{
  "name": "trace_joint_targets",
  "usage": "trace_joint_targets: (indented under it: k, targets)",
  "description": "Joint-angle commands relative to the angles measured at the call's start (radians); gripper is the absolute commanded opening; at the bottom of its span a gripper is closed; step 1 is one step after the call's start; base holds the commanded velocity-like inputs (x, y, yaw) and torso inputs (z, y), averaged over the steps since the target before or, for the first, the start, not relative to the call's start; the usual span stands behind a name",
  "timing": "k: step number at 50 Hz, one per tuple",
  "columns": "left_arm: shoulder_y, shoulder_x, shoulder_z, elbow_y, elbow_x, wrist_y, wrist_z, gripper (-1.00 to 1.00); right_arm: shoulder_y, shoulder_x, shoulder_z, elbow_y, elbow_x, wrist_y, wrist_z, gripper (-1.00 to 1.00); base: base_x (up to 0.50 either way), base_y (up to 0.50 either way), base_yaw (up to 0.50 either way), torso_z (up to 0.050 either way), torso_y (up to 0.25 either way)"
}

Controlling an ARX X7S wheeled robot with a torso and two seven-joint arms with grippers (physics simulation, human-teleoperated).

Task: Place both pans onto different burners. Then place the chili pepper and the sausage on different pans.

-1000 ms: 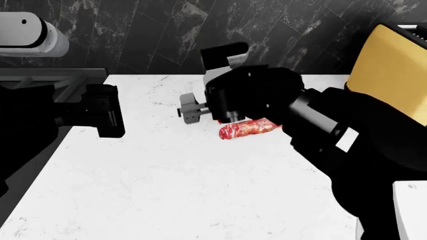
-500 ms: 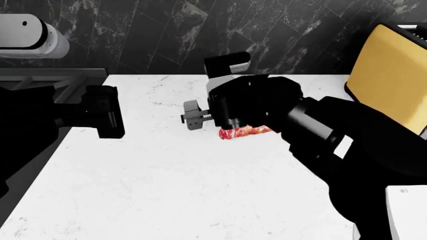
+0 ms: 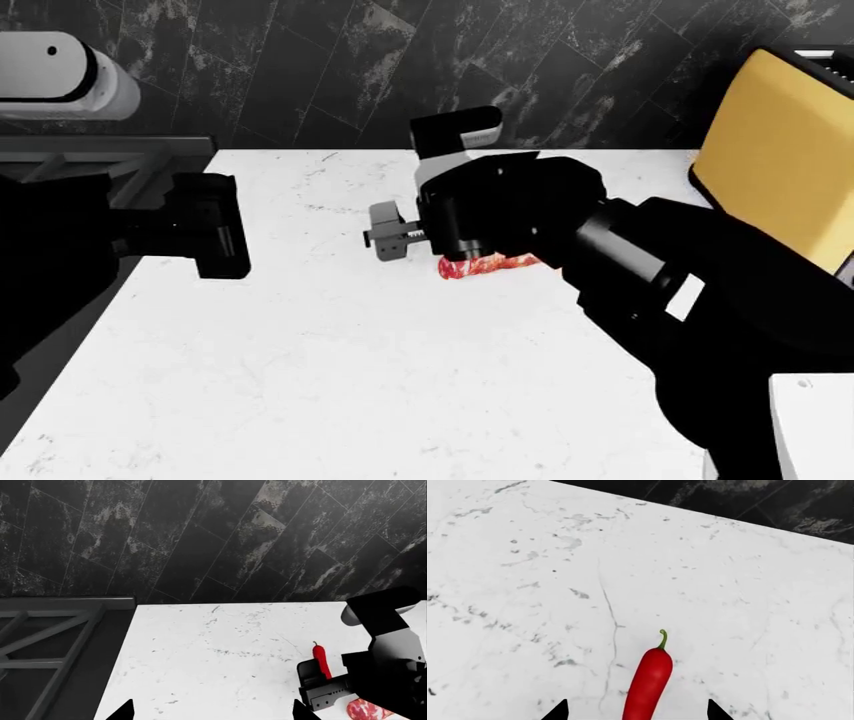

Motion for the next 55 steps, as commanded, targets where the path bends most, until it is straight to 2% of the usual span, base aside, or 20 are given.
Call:
trace_joint_targets:
  k: [1, 7, 8, 29, 42, 55]
  targets:
    - [0.004, 0.001, -0.001, -0.001, 0.004, 0.000, 0.003, 1.00, -0.013, 0.000, -0.014, -0.011, -0.021, 0.020, 0.004, 1.00, 0.00, 0.00, 0.00, 0.000, 0.000]
    - [0.005, 0.001, -0.001, 0.000, 0.004, 0.002, 0.002, 1.00, -0.018, 0.000, -0.011, -0.014, -0.036, 0.032, 0.010, 1.00, 0.00, 0.00, 0.00, 0.000, 0.000]
    - [0.005, 0.001, -0.001, 0.000, 0.004, 0.002, 0.002, 1.00, -0.019, 0.000, -0.011, -0.012, -0.032, 0.029, 0.011, -1.00, 0.00, 0.00, 0.00, 0.000, 0.000]
    - [0.008, -0.001, -0.003, -0.002, 0.007, 0.000, 0.005, 1.00, -0.001, 0.000, -0.011, -0.006, -0.036, -0.027, -0.024, -1.00, 0.00, 0.00, 0.00, 0.000, 0.000]
    - [-0.005, 0.006, -0.005, -0.005, -0.001, -0.008, -0.004, 1.00, 0.090, 0.000, -0.005, -0.024, -0.055, -0.161, -0.019, -1.00, 0.00, 0.00, 0.00, 0.000, 0.000]
    - [-0.024, 0.014, -0.009, -0.009, -0.015, -0.017, -0.016, 1.00, 0.197, 0.000, -0.013, -0.026, -0.071, -0.078, -0.028, -1.00, 0.00, 0.00, 0.00, 0.000, 0.000]
